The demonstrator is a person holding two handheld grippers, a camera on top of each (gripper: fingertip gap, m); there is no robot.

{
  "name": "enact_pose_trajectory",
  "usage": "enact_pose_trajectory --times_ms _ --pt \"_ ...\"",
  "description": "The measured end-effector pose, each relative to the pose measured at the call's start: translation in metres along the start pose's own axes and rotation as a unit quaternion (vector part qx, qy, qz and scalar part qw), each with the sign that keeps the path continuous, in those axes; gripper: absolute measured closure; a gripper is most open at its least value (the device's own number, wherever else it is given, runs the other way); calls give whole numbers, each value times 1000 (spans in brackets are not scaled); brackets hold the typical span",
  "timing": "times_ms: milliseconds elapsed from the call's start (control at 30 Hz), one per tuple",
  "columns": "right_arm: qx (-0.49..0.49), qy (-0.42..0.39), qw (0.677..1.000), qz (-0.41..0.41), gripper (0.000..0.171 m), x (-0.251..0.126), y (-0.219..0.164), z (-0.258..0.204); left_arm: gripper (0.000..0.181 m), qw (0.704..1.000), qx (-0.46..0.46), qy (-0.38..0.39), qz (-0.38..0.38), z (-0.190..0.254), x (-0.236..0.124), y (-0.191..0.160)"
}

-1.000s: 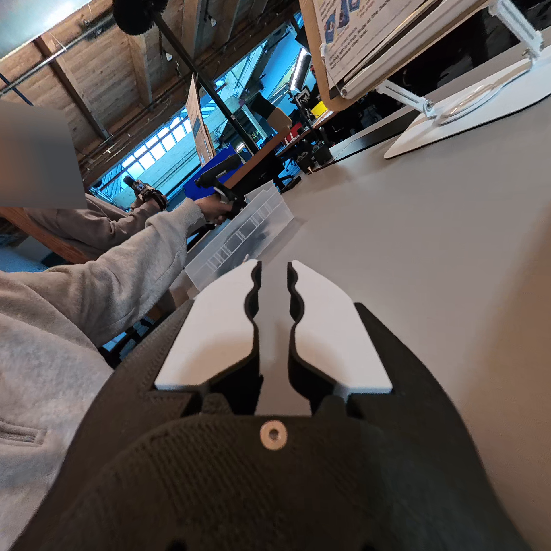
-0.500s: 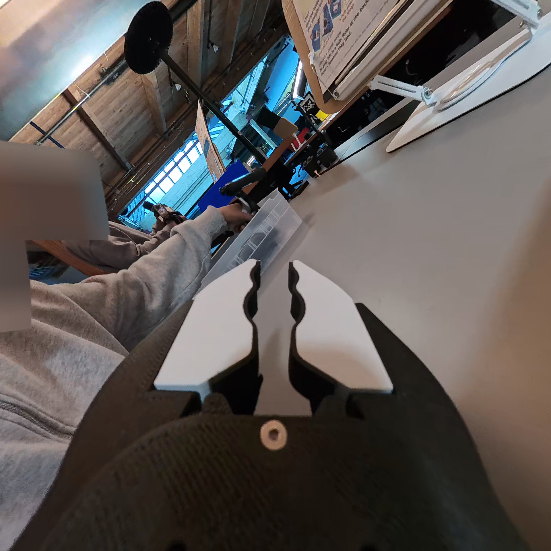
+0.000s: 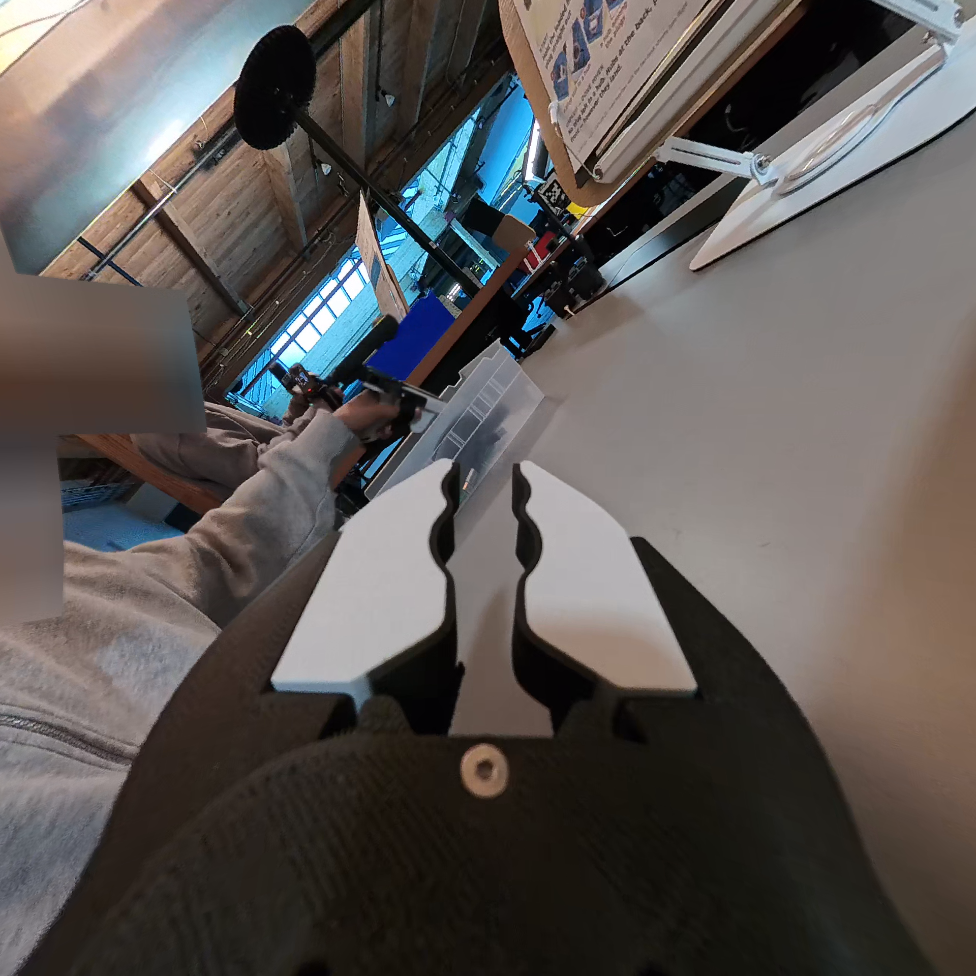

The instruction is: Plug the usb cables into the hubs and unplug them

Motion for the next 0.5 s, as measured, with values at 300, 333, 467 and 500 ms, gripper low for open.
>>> enact_pose_trajectory --times_ms 300,333,467,500 --pt "-12 7 1000 -10 152 1 -6 -6 153 999 -14 29 -20 8 -34 -75" --pt "-15 8 1000 -11 152 2 -6 -7 155 999 -21 27 -28 9 -33 -82" --pt "-27 10 999 -14 152 2 -8 -11 174 996 -73 18 -42 11 -26 -103" --pt "-30 10 999 -14 152 1 -8 -12 175 995 -88 12 -44 11 -25 -106"
Point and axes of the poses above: each gripper's, where its closed fingertips meet, x out along the fingers, y out of its top, z = x × y across the jaws, the point moved 2 cm from there along -x, back along the fingers, and after that the axes turned 14 degrees about z, right-handed, at the moved point
